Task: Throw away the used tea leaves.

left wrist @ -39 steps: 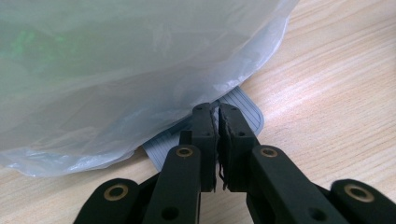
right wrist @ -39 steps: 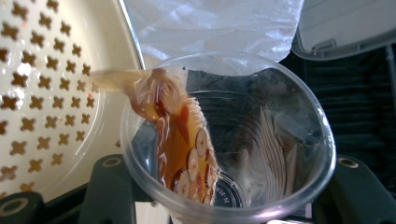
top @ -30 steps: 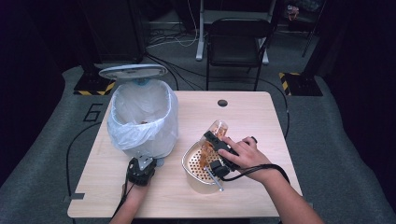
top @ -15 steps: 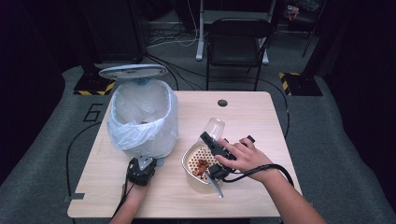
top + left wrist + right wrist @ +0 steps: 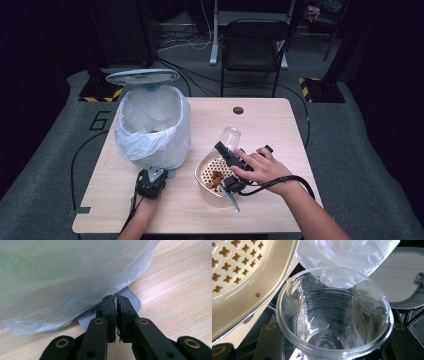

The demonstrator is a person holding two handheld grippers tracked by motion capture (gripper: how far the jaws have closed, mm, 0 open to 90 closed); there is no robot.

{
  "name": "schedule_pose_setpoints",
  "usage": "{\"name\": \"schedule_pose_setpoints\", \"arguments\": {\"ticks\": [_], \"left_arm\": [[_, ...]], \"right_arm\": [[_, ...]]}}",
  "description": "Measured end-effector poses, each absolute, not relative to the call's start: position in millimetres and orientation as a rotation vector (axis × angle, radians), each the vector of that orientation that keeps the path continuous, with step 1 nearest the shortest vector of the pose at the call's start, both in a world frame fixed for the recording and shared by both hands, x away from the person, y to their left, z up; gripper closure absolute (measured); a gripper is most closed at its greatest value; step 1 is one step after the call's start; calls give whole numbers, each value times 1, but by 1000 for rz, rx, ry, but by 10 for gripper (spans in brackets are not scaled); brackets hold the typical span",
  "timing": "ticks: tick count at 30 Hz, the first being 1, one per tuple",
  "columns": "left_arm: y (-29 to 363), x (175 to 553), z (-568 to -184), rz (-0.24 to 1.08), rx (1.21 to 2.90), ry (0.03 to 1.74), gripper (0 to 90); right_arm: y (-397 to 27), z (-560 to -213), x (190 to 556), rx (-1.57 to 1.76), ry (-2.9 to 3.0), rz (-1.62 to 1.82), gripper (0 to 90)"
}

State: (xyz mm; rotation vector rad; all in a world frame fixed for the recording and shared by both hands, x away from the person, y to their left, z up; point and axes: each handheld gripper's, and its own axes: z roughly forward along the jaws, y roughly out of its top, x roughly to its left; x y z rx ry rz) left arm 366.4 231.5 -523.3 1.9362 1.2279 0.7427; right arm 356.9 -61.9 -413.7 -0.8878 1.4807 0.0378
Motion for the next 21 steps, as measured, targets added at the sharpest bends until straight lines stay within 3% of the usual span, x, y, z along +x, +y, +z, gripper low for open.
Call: {"name": "schedule_pose_setpoints", "arguments": {"ticks": [21], "left_arm": [[232,367,-523,747,1940,1225,854]], "right_arm": [[-63,-410,356,-875,1503,60,410]]}}
